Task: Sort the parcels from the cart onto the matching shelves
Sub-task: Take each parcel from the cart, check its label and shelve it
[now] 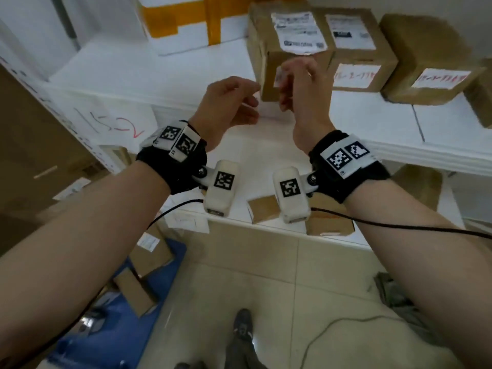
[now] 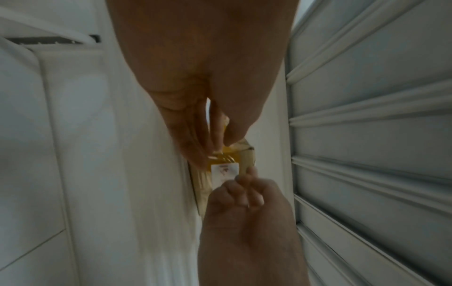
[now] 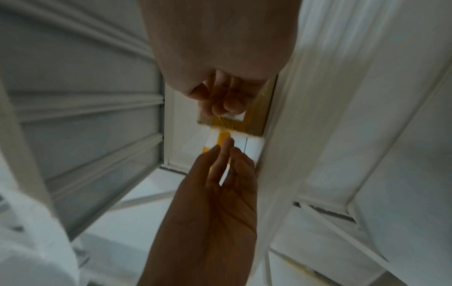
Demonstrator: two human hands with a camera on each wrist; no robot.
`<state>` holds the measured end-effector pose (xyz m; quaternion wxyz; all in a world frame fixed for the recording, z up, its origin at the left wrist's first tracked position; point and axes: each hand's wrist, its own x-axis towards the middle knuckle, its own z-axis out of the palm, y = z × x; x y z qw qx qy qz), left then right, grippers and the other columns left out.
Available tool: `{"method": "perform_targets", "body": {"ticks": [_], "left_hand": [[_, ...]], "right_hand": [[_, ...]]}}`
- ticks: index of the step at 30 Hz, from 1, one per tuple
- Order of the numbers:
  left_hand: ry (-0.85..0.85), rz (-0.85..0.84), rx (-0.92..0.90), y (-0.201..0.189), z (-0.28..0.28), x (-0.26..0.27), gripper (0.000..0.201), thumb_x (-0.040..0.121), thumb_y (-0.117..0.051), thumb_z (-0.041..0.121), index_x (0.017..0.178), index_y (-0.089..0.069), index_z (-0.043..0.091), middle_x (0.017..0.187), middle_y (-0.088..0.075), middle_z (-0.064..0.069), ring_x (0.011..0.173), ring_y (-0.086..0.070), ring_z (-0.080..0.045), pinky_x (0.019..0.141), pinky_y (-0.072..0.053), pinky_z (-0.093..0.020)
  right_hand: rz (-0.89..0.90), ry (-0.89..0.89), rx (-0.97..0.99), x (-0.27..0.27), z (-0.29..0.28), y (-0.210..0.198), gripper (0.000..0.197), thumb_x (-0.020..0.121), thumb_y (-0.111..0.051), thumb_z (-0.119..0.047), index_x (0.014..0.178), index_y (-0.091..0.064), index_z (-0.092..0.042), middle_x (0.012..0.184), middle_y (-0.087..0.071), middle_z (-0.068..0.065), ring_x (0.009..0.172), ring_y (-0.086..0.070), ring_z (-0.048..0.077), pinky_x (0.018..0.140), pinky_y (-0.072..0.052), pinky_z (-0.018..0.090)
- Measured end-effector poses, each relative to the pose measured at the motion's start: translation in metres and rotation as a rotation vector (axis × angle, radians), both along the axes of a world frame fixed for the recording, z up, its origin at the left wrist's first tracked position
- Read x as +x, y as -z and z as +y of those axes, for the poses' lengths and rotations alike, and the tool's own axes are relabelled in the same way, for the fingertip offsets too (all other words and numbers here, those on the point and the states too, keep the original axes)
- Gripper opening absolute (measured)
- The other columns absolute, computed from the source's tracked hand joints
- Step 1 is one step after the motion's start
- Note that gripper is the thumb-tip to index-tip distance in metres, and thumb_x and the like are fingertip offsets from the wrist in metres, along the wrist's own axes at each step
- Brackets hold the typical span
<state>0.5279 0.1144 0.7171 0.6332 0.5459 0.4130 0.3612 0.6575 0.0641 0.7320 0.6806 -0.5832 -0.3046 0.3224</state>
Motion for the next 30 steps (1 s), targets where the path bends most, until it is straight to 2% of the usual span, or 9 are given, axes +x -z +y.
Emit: {"method": "perform_targets", "body": {"ticks": [2,5,10,14,17,20,24,27,30], "left_hand": [[0.024,-0.004,0.029,0.009,-0.008,-0.019,0.015,0.098,-0.057,0.012,0.097,-0.069,0.003,0.071,-0.059,-0.007,0.06,-0.062,-0.019,0.06,-0.054,-0.026],[0.017,0.0,0.037,0.027,-0.022,-0.053,0.018,0.098,-0.058,0.019,0.085,-0.066,0.008,0.068,-0.057,-0.005,0.061,-0.06,-0.018,0.059,-0.052,-0.026],[-0.081,0.059,-0.047,0.075,-0.038,-0.116,0.028,0.097,-0.061,0.027,0.078,-0.06,0.007,0.067,-0.06,0.0,0.06,-0.057,-0.016,0.058,-0.05,-0.025],[-0.175,0.138,-0.166,0.132,-0.047,-0.168,0.046,0.098,-0.058,0.036,0.059,-0.058,0.011,0.056,-0.051,-0.003,0.055,-0.057,-0.014,0.061,-0.05,-0.025],[-0.281,0.166,-0.31,0.182,-0.051,-0.201,0.05,0.1,-0.051,0.039,0.056,-0.058,0.015,0.056,-0.05,-0.002,0.056,-0.058,-0.013,0.062,-0.05,-0.026],[-0.348,0.201,-0.494,0.25,-0.057,-0.232,0.049,0.1,-0.049,0.039,0.059,-0.059,0.015,0.055,-0.051,0.002,0.058,-0.057,-0.013,0.062,-0.048,-0.025],[-0.398,0.162,-0.668,0.339,-0.077,-0.27,0.046,0.097,-0.053,0.031,0.052,-0.064,0.022,0.058,-0.057,0.005,0.057,-0.052,-0.01,0.061,-0.044,-0.026],[-0.393,0.117,-0.785,0.396,-0.096,-0.303,0.027,0.099,-0.048,0.024,0.073,-0.056,0.022,0.059,-0.058,0.008,0.059,-0.05,-0.007,0.054,-0.037,-0.022],[-0.391,0.252,-0.835,0.447,-0.105,-0.335,0.026,0.099,-0.046,0.029,0.077,-0.058,0.02,0.065,-0.059,0.008,0.058,-0.055,-0.007,0.057,-0.045,-0.024]], "right_hand": [[-0.04,-0.078,0.007,-0.023,0.0,0.011,0.018,0.095,-0.049,-0.004,0.081,-0.059,-0.01,0.058,-0.054,0.004,0.044,-0.044,0.014,0.042,-0.034,0.022],[-0.11,-0.178,0.037,-0.058,0.0,0.035,0.019,0.098,-0.048,-0.006,0.083,-0.059,-0.01,0.055,-0.052,0.002,0.043,-0.044,0.013,0.043,-0.034,0.023],[-0.257,-0.254,0.179,-0.107,0.0,0.073,0.017,0.098,-0.048,-0.003,0.085,-0.059,-0.003,0.061,-0.056,-0.001,0.044,-0.047,0.007,0.043,-0.035,0.02],[-0.266,-0.363,0.057,-0.146,-0.002,0.116,0.018,0.098,-0.048,-0.002,0.091,-0.061,0.008,0.06,-0.056,0.0,0.043,-0.047,0.006,0.042,-0.034,0.02],[-0.242,-0.377,-0.086,-0.168,-0.004,0.159,0.019,0.098,-0.047,-0.002,0.092,-0.062,0.008,0.059,-0.057,0.0,0.043,-0.048,0.006,0.042,-0.034,0.021],[-0.241,-0.374,-0.236,-0.194,-0.009,0.225,0.019,0.096,-0.049,-0.005,0.086,-0.064,-0.005,0.058,-0.058,0.002,0.046,-0.051,0.01,0.044,-0.036,0.022],[-0.143,-0.347,-0.417,-0.224,-0.021,0.314,0.019,0.096,-0.049,-0.005,0.083,-0.062,-0.008,0.057,-0.057,0.005,0.046,-0.047,0.012,0.045,-0.036,0.022],[-0.094,-0.328,-0.568,-0.253,-0.03,0.377,0.019,0.096,-0.05,-0.005,0.083,-0.064,-0.009,0.057,-0.057,0.006,0.046,-0.046,0.014,0.044,-0.035,0.023],[-0.046,-0.327,-0.664,-0.281,-0.037,0.434,0.019,0.096,-0.049,-0.006,0.084,-0.063,-0.009,0.059,-0.059,0.007,0.046,-0.045,0.014,0.044,-0.034,0.024]]}}
